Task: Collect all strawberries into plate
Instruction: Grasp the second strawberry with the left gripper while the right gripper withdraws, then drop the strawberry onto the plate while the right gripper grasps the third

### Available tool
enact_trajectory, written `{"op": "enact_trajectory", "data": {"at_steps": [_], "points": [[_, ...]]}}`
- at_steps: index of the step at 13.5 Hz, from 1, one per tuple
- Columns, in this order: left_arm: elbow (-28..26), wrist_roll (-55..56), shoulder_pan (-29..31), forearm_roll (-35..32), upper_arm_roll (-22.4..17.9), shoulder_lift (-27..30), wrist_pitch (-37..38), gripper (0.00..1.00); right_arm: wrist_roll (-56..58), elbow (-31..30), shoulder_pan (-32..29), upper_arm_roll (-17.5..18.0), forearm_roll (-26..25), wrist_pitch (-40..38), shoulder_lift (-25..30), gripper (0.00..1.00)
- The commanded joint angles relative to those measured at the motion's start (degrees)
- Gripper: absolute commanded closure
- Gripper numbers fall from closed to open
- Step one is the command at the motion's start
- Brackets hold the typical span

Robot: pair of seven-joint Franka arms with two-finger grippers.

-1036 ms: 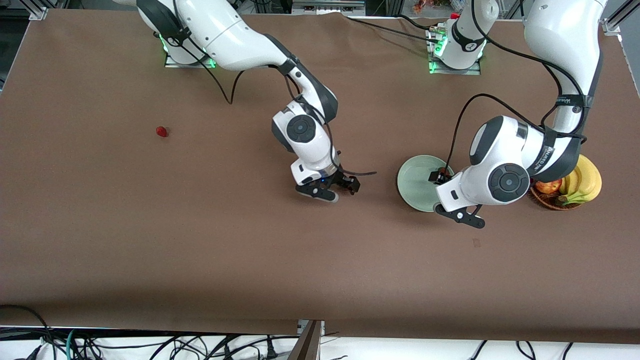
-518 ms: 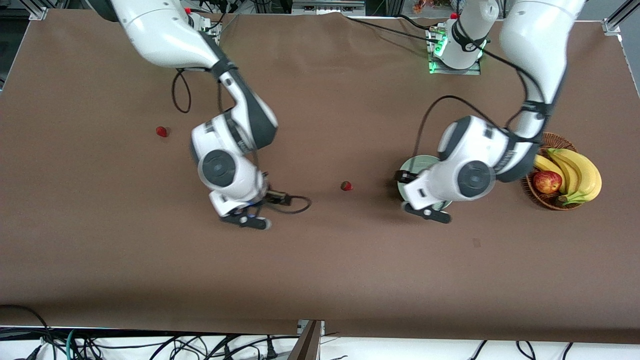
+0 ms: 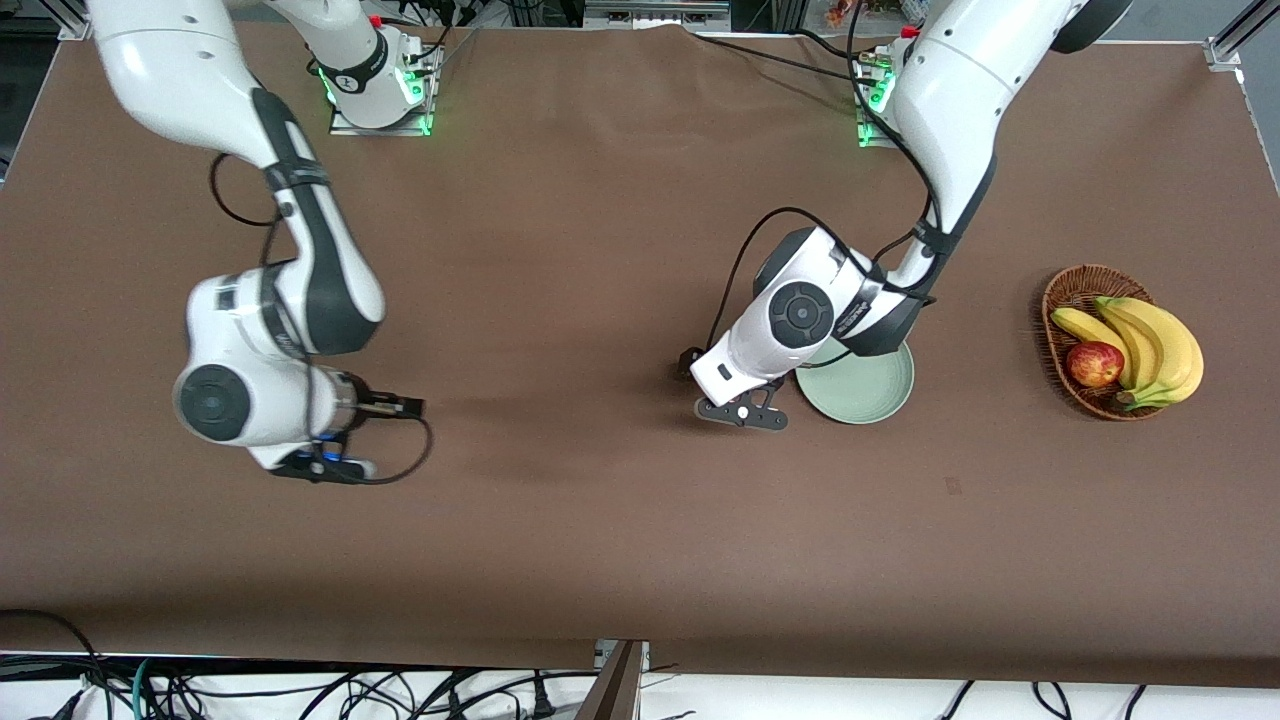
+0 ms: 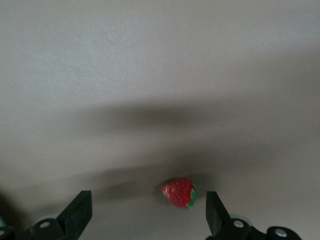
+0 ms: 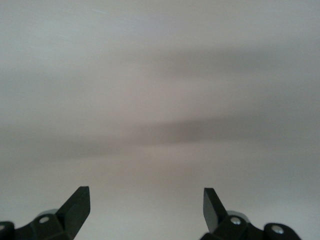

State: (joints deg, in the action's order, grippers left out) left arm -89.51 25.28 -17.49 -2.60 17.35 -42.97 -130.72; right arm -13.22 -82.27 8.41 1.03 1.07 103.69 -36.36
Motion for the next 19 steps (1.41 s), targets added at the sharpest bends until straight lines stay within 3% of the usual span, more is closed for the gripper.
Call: {"op": "enact_trajectory", "data": {"at_steps": [1, 6, 8, 11, 13, 15, 19], "points": [[0.6, 8.4, -3.9, -5.6, -1.4, -1.3, -0.9, 0.0, 3.5, -12.5, -3.0, 0.9, -4.2, 2.1, 8.2, 0.0], [1.0, 18.5, -6.3, -10.0, -1.4, -3.4, -2.9, 0.02, 9.1, -34.4, -7.6, 0.9, -6.2, 15.0, 18.0, 0.0], [1.0, 18.5, -6.4, -10.0, -1.4, -3.6, -3.0, 0.25, 11.5, -40.6, -8.6, 0.8, -6.7, 17.7, 20.2, 0.0], [1.0, 18.5, -6.2, -10.1, -1.6, -3.4, -2.9, 0.78, 15.2, -46.0, -9.3, 0.1, -6.8, 18.4, 21.8, 0.0], [1.0, 18.3, -5.9, -10.8, -1.6, -3.2, -2.8, 0.96, 19.3, -48.5, -9.5, -1.9, -6.8, 19.4, 21.9, 0.0], [0.9, 18.0, -4.8, -10.8, -1.6, -1.6, -1.7, 0.98, 23.0, -50.4, -9.5, -4.1, -6.8, 20.6, 21.8, 0.0], [1.2, 14.9, -0.9, -10.8, -1.4, 4.8, 10.4, 0.97, 23.2, -56.1, -9.7, -4.8, -6.7, 27.2, 21.2, 0.0]]}}
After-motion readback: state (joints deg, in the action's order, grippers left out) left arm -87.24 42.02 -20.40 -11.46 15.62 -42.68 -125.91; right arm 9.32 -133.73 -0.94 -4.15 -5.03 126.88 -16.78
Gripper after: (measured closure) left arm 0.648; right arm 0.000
